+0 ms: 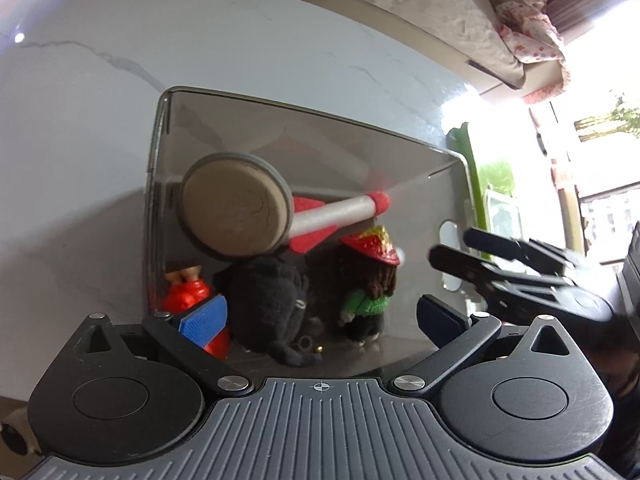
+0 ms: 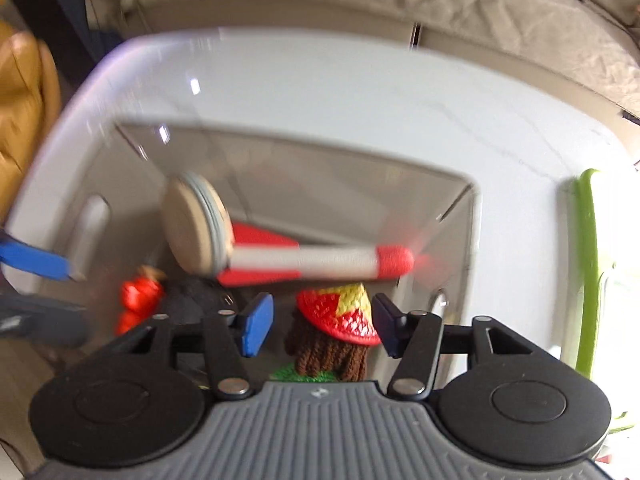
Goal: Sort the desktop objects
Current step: 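Withdraw both grippers up and away from the clear box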
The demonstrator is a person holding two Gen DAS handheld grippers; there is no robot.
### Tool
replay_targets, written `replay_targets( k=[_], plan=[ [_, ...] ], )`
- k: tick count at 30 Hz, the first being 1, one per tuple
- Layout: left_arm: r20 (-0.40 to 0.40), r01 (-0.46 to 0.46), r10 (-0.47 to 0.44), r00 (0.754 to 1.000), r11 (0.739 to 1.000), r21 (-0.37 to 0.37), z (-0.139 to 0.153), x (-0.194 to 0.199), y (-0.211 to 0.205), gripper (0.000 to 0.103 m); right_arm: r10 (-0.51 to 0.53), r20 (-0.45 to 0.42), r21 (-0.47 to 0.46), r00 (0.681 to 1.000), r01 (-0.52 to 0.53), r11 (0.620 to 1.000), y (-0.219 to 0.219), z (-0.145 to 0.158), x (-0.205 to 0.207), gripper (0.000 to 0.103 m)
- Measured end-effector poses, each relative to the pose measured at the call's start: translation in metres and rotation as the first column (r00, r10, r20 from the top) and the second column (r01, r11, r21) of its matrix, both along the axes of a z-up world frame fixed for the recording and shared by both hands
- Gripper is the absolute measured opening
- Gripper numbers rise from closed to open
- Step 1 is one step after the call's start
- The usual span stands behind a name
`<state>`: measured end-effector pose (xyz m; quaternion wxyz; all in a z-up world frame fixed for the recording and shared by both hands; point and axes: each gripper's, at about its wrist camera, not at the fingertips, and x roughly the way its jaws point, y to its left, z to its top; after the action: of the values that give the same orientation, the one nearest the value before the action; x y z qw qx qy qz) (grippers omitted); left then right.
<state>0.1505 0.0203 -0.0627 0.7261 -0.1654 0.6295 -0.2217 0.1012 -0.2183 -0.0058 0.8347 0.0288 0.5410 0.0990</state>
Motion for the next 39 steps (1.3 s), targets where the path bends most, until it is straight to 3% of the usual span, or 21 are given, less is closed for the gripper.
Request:
replay_targets(
  k=[3, 6, 9, 11, 15, 18, 21, 23, 27, 31, 34, 37, 39],
  plan=[
    [-0.051, -0.012, 0.010, 0.999, 0.999, -0.039, -0.013, 0.020, -0.015, 0.103, -0.087, 0.085, 0.162, 0.993, 0.073, 0.984, -0.036, 0.027, -0.027, 0.071],
    [-0.072, -0.036, 0.039, 0.997, 0.998, 0.045, -0.033, 0.043, -0.031, 0.103, -0.154, 0.099, 0.263, 0.983, 0.123, 0.957, -0.067, 0.033, -0.054, 0.071],
    [-0.105, -0.036, 0.053, 0.993, 0.988, 0.152, -0.053, 0.060, -0.046, 0.103, -0.183, 0.084, 0.322, 0.980, 0.147, 0.935, -0.089, 0.018, -0.074, 0.071],
    [-0.117, 0.022, 0.010, 0.993, 0.962, 0.271, -0.063, 0.062, -0.064, 0.103, -0.187, 0.074, 0.350, 0.980, 0.150, 0.925, -0.099, 0.011, -0.083, 0.073],
    [-0.081, 0.133, -0.107, 0.991, 0.862, 0.489, -0.070, 0.064, -0.098, 0.103, -0.176, 0.067, 0.398, 0.982, 0.136, 0.907, -0.099, -0.019, -0.081, 0.074],
    [-0.088, 0.140, -0.109, 0.990, 0.811, 0.568, -0.078, 0.072, -0.108, 0.103, -0.167, 0.082, 0.430, 0.983, 0.116, 0.896, -0.093, -0.025, -0.082, 0.075],
    [-0.093, 0.119, -0.078, 0.993, 0.792, 0.599, -0.088, 0.079, -0.110, 0.103, -0.161, 0.077, 0.478, 0.984, 0.105, 0.872, -0.092, -0.034, -0.085, 0.076],
    [-0.138, 0.119, -0.045, 0.989, 0.798, 0.590, -0.097, 0.080, -0.108, 0.103, -0.162, 0.076, 0.495, 0.984, 0.104, 0.863, -0.093, -0.037, -0.086, 0.076],
    [-0.282, 0.138, 0.021, 0.959, 0.837, 0.529, -0.117, 0.072, -0.094, 0.102, -0.188, 0.075, 0.514, 0.979, 0.124, 0.849, -0.101, -0.040, -0.093, 0.077],
    [-0.337, 0.111, 0.071, 0.939, 0.863, 0.492, -0.127, 0.060, -0.080, 0.102, -0.259, 0.097, 0.526, 0.961, 0.172, 0.833, -0.120, -0.038, -0.106, 0.079],
    [-0.295, 0.076, 0.063, 0.953, 0.897, 0.436, -0.106, 0.050, -0.076, 0.103, -0.343, 0.107, 0.559, 0.933, 0.229, 0.797, -0.139, -0.044, -0.119, 0.079],
    [-0.184, 0.056, 0.019, 0.983, 0.915, 0.398, -0.065, 0.037, -0.082, 0.103, -0.499, 0.126, 0.569, 0.857, 0.350, 0.744, -0.168, -0.055, -0.141, 0.080],
    [-0.074, 0.037, -0.012, 0.997, 0.936, 0.351, -0.030, 0.023, -0.093, 0.103, -0.642, 0.124, 0.575, 0.757, 0.472, 0.668, -0.198, -0.066, -0.165, 0.080]
  ],
)
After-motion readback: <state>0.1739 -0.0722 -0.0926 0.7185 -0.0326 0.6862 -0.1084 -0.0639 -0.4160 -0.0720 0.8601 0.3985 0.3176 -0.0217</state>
